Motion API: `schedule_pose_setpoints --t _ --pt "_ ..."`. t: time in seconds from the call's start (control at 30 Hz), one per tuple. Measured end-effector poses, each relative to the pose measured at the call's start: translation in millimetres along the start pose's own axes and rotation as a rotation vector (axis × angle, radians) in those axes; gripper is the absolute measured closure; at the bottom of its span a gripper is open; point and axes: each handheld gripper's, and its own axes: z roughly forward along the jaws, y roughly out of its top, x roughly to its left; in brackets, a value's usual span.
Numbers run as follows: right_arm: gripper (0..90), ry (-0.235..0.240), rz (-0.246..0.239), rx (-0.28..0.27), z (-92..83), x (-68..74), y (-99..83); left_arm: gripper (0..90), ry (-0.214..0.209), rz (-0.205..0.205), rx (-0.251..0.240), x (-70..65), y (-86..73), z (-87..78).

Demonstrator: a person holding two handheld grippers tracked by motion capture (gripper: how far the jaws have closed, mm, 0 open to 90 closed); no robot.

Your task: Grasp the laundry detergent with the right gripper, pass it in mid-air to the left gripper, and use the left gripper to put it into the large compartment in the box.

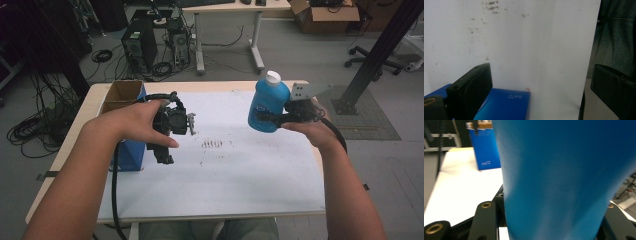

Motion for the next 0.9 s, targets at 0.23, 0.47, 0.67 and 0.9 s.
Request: schedule_pose_setpoints --t 0.23,0.47,0.67,0.9 --pt "45.8 0.082 -0.023 0.006 -4.1 4.4 8.1 4.4 0.002 0.005 -0.012 -0.9 2.8 -11.6" --pt "45.7 0.163 -0.052 0.024 -1.3 12.5 14.6 4.3 -0.001 0.008 -0.016 -1.3 6.4 -23.9" --pt "45.7 0.207 -0.082 0.044 4.3 19.8 18.2 4.3 0.003 0.017 -0.018 -1.2 11.8 -34.6" --pt "45.7 0.243 -0.112 0.041 9.5 28.8 22.2 4.3 0.003 0.017 -0.028 -0.2 17.2 -47.1"
